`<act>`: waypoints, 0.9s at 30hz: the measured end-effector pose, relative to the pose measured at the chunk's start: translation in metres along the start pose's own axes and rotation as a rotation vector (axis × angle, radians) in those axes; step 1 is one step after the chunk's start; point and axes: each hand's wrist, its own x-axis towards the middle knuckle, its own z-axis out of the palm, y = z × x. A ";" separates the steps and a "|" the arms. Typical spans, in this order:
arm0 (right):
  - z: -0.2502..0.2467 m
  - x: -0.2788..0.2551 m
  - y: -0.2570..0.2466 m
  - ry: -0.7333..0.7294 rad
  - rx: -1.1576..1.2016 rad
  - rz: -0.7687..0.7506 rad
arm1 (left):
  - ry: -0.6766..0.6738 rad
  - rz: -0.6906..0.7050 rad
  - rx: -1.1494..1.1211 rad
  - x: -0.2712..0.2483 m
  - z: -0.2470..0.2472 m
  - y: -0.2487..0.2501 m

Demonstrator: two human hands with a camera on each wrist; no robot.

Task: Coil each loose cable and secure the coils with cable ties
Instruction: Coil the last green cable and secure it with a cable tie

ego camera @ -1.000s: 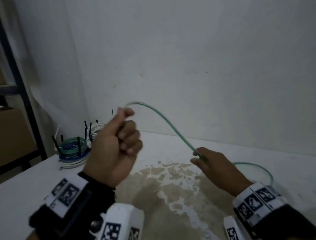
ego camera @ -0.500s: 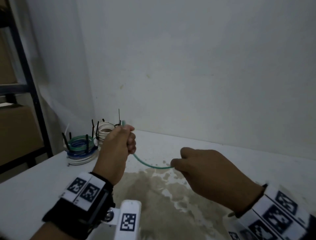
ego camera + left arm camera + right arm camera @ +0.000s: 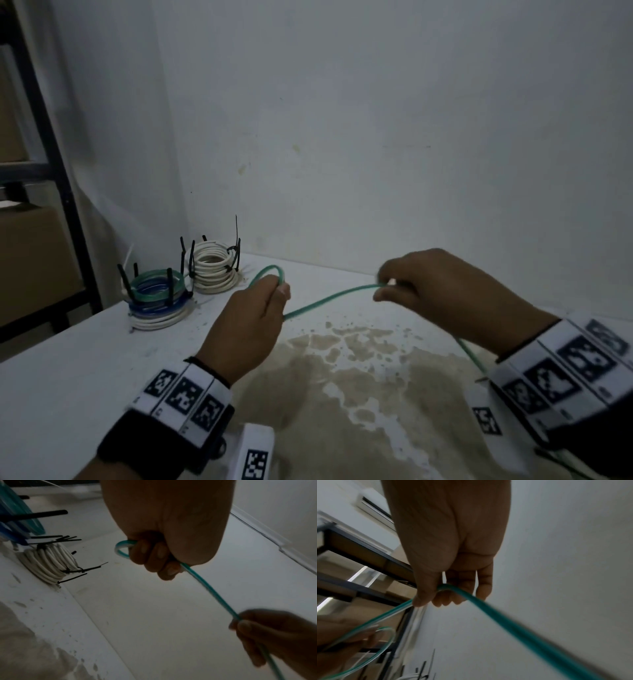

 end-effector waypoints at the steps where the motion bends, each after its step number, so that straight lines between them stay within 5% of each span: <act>1: -0.001 0.001 0.008 0.007 -0.012 0.017 | -0.031 -0.070 -0.047 0.002 -0.002 0.000; 7: 0.017 0.008 0.039 0.115 -0.291 0.129 | -0.412 -0.449 -0.583 0.004 -0.001 0.035; 14: 0.055 -0.011 -0.007 0.423 0.205 -0.188 | -0.542 -0.675 -0.958 0.008 0.010 0.057; 17: 0.054 -0.014 -0.010 0.431 0.452 -0.159 | -0.556 -0.700 -1.031 0.007 0.013 0.057; 22: 0.055 -0.014 -0.008 0.411 0.449 -0.191 | -0.631 -0.667 -1.054 0.000 0.017 0.061; 27: 0.054 -0.013 -0.009 0.354 0.610 -0.063 | -0.610 -0.592 -1.080 -0.006 0.023 0.068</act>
